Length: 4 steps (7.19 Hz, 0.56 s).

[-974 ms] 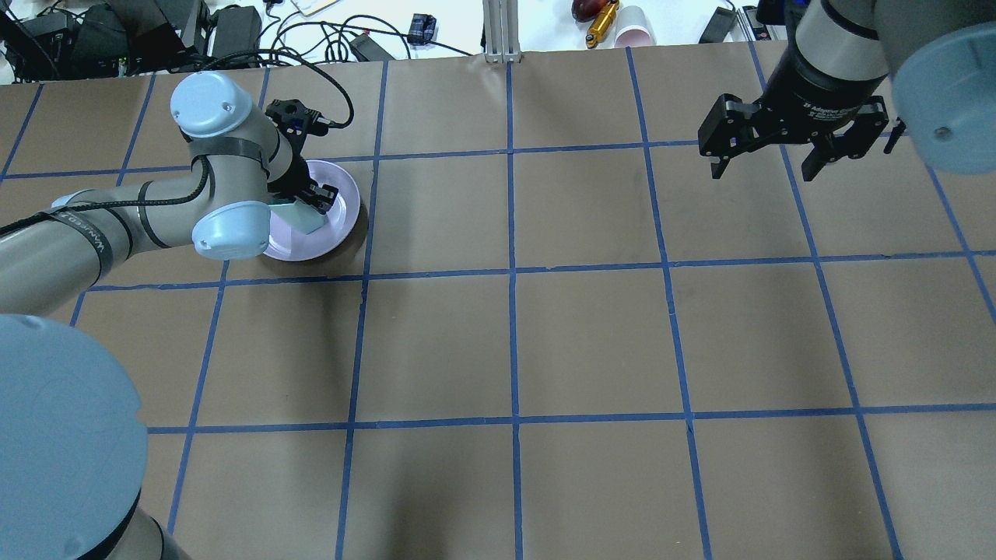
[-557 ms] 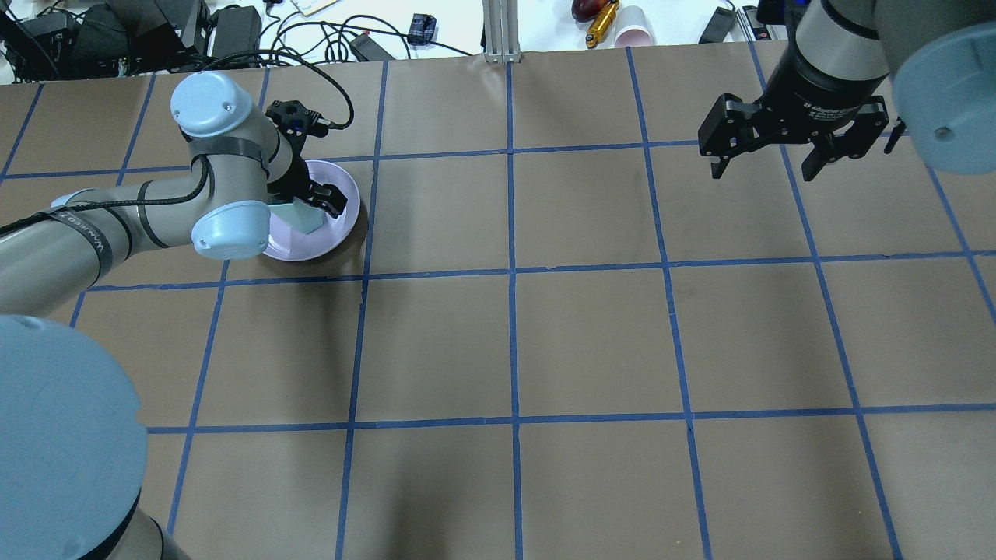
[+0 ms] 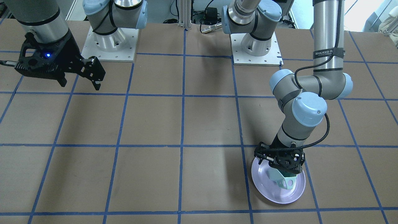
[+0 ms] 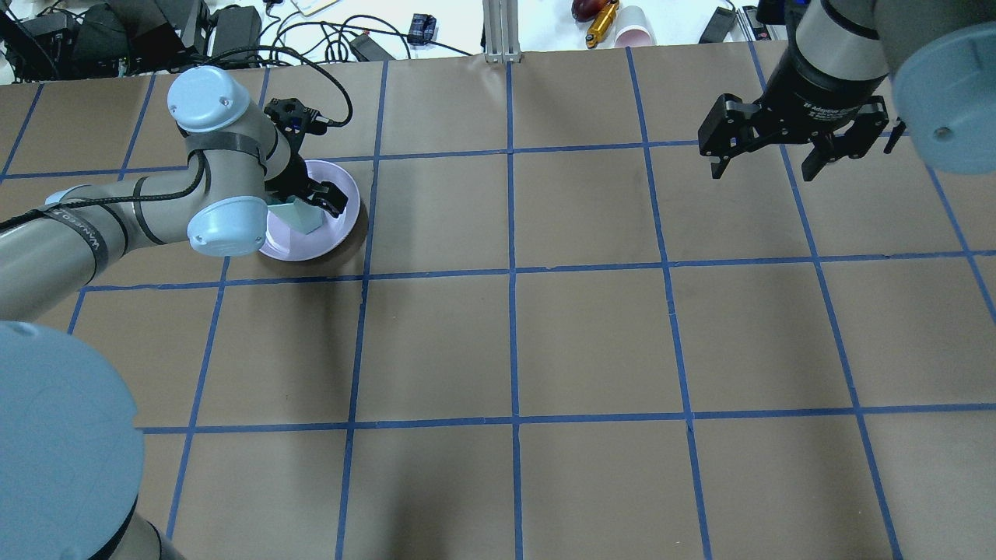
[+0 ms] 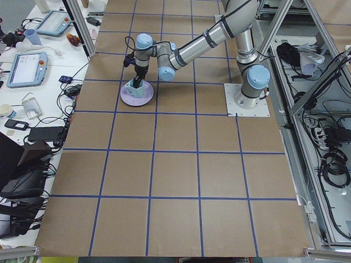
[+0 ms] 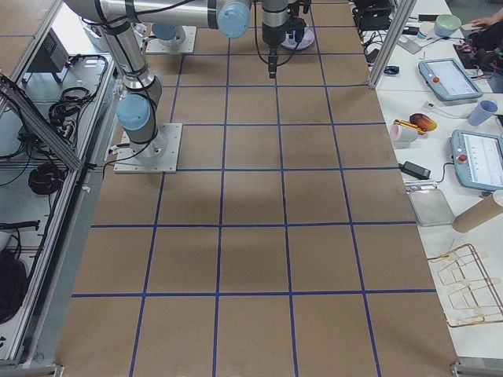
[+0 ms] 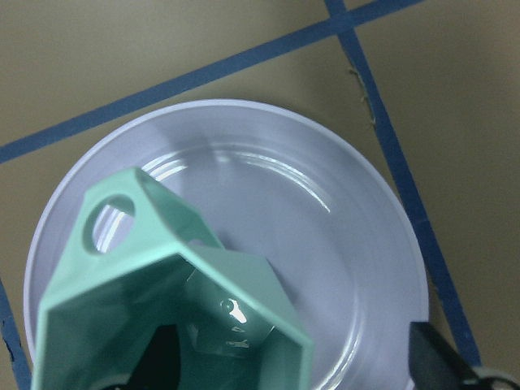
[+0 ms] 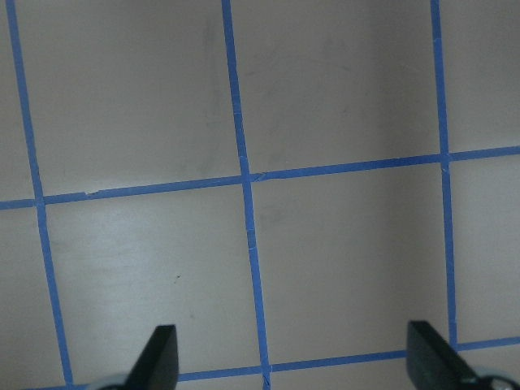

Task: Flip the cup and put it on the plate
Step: 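Rotate the held mug upright and lower it onto the white plate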

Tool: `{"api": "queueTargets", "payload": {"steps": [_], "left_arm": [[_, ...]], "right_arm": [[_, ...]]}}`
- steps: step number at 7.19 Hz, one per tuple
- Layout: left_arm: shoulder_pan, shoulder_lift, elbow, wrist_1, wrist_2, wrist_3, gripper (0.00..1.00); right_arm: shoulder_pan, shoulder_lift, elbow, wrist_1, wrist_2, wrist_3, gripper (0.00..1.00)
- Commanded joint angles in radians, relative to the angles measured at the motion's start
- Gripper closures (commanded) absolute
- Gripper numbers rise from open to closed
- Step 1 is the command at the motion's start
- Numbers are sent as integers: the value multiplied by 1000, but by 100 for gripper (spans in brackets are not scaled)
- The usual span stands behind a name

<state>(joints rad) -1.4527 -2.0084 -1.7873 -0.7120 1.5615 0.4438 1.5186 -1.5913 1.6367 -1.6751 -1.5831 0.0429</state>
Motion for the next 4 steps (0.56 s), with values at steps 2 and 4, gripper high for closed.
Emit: {"api": "queueTargets", "payload": {"steps": [2, 4], "left_arm": [[-8, 69, 37, -133, -1, -25, 0], [-8, 109, 115, -269, -1, -56, 0]], "right_arm": [[0, -1, 0, 0, 2, 0, 0], [0, 1, 0, 0, 2, 0, 0]]}}
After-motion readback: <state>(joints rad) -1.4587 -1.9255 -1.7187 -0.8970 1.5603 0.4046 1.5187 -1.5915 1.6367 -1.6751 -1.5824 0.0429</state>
